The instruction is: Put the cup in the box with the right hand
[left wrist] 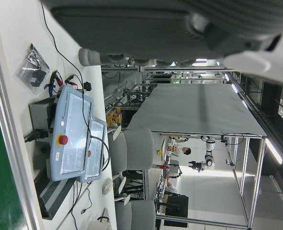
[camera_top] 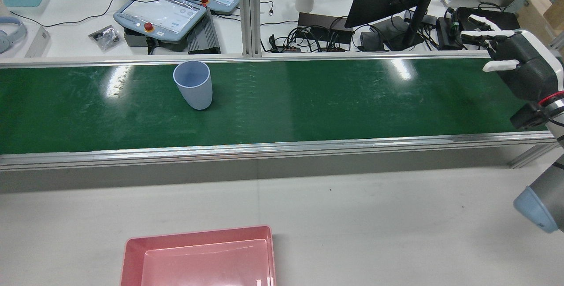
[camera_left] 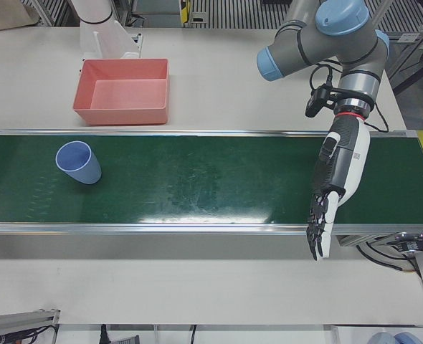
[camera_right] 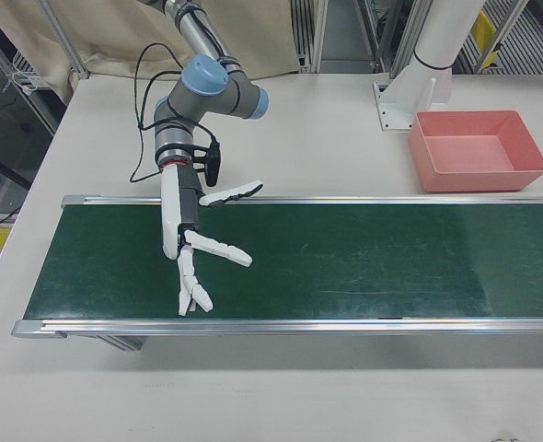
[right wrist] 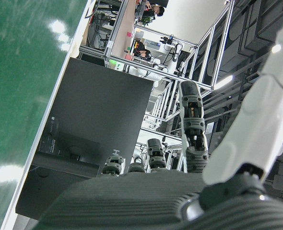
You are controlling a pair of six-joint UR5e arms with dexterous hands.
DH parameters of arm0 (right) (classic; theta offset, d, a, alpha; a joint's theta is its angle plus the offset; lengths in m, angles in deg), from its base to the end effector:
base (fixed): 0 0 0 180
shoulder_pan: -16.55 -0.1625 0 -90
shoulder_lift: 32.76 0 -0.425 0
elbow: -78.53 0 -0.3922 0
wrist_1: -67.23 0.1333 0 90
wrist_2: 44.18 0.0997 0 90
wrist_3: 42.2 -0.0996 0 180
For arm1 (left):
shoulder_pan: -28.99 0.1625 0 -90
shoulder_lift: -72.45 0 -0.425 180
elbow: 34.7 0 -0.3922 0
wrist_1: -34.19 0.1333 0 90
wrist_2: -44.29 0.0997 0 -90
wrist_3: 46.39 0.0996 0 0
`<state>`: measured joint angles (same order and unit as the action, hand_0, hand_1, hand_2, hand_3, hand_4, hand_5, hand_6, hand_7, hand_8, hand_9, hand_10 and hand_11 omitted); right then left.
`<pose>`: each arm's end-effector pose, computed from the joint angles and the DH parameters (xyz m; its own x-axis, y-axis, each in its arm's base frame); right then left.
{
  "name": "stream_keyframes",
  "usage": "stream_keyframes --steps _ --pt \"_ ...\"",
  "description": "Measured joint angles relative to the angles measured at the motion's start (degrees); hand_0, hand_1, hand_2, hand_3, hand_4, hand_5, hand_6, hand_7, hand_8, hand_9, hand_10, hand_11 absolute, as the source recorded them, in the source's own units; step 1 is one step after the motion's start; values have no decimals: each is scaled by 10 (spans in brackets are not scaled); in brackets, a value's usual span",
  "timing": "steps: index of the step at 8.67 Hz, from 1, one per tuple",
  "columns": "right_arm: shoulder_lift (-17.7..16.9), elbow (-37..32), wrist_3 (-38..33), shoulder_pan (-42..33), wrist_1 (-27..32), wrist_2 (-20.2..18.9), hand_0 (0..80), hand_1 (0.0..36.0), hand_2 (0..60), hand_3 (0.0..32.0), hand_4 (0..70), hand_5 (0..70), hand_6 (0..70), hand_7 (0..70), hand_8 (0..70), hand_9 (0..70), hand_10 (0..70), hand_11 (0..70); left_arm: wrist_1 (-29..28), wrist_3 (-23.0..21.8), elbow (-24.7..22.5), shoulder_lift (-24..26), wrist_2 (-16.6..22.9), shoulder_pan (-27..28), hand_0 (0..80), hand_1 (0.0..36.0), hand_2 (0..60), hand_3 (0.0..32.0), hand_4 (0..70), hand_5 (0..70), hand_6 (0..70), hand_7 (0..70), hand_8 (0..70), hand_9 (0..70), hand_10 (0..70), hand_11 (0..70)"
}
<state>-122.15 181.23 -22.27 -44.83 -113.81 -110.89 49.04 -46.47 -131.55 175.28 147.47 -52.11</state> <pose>-0.0864 -0.5188 0.5752 -0.9667 0.0312 0.2541 -0.2422 0.2097 -0.9473 -0.0213 -0.5790 0.5360 -0.9268 -0.3752 -0.0178 -0.0143 0.0827 -0.9965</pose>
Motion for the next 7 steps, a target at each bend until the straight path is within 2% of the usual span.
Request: stream_keyframes --steps 6,7 --pt "0 -3 12 0 0 1 478 72 0 0 350 20 49 180 0 22 44 73 0 0 1 0 0 0 0 0 0 0 0 0 0 0 0 0 0 0" --pt "0 -3 38 0 3 4 481 71 0 0 286 25 44 149 0 15 42 71 0 0 1 0 0 0 0 0 0 0 0 0 0 0 0 0 0 0"
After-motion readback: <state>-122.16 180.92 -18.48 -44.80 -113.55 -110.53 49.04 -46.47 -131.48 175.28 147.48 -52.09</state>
